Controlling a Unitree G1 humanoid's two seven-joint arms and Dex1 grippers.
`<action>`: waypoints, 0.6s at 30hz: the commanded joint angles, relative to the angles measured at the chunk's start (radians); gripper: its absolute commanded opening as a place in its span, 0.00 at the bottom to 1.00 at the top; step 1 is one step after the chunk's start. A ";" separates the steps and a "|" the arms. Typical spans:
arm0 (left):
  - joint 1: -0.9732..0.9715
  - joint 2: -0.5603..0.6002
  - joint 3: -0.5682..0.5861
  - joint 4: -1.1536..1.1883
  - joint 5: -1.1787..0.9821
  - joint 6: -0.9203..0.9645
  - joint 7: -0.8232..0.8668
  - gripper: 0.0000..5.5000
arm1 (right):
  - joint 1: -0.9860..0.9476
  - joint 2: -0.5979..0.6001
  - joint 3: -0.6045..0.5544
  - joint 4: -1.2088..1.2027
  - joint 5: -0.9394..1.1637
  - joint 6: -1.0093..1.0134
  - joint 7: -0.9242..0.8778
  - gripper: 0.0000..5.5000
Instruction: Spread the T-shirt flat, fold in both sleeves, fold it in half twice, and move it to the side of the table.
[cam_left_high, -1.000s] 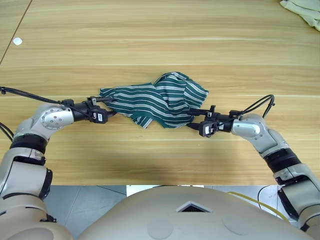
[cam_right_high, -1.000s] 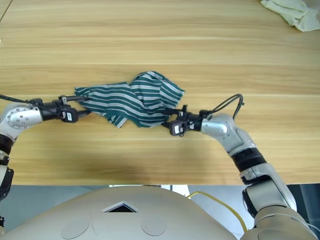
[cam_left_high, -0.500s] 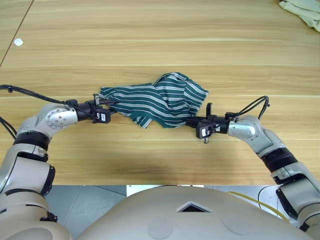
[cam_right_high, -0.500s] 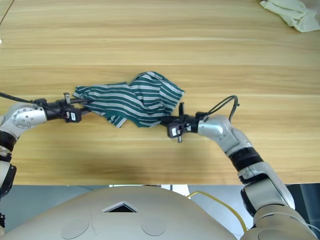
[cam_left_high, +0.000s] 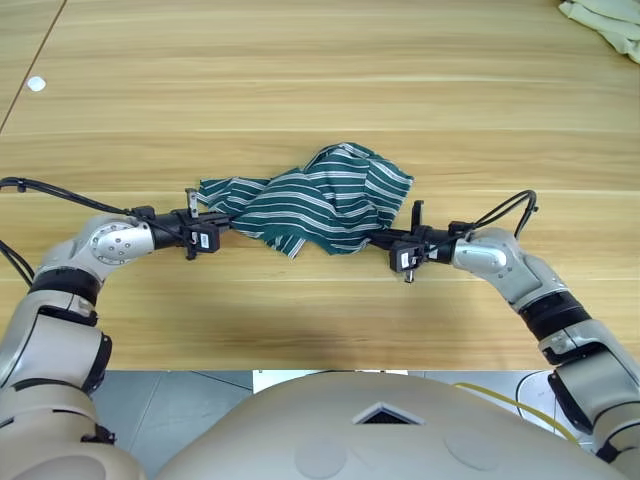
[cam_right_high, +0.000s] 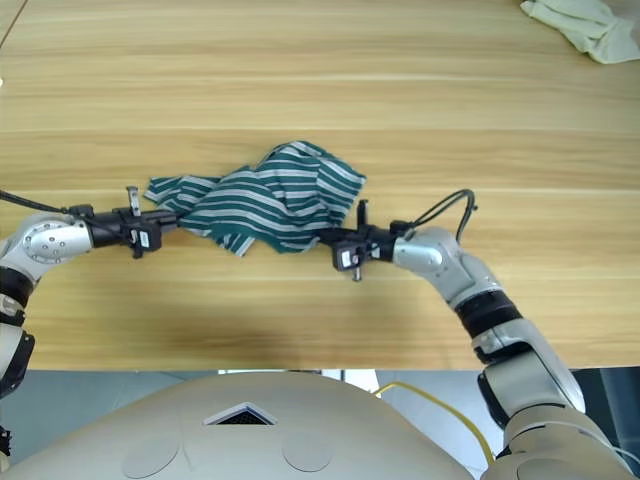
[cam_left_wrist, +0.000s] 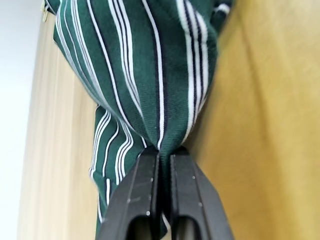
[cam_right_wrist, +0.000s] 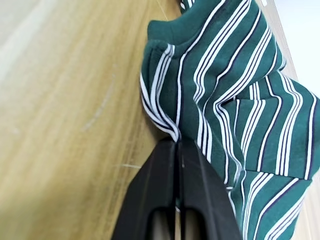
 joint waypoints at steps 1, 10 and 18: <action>0.050 0.015 0.036 -0.104 -0.291 0.021 -0.214 0.01 | 0.015 -0.046 -0.032 0.003 -0.008 0.027 0.021 0.00; 0.069 0.078 0.260 -0.425 -0.858 0.290 -0.615 0.01 | 0.040 -0.213 -0.299 -0.192 0.260 0.003 0.061 0.00; -0.012 0.015 0.306 -0.242 -0.589 0.221 -0.554 0.01 | 0.024 -0.251 -0.463 -0.218 0.383 0.010 0.070 0.00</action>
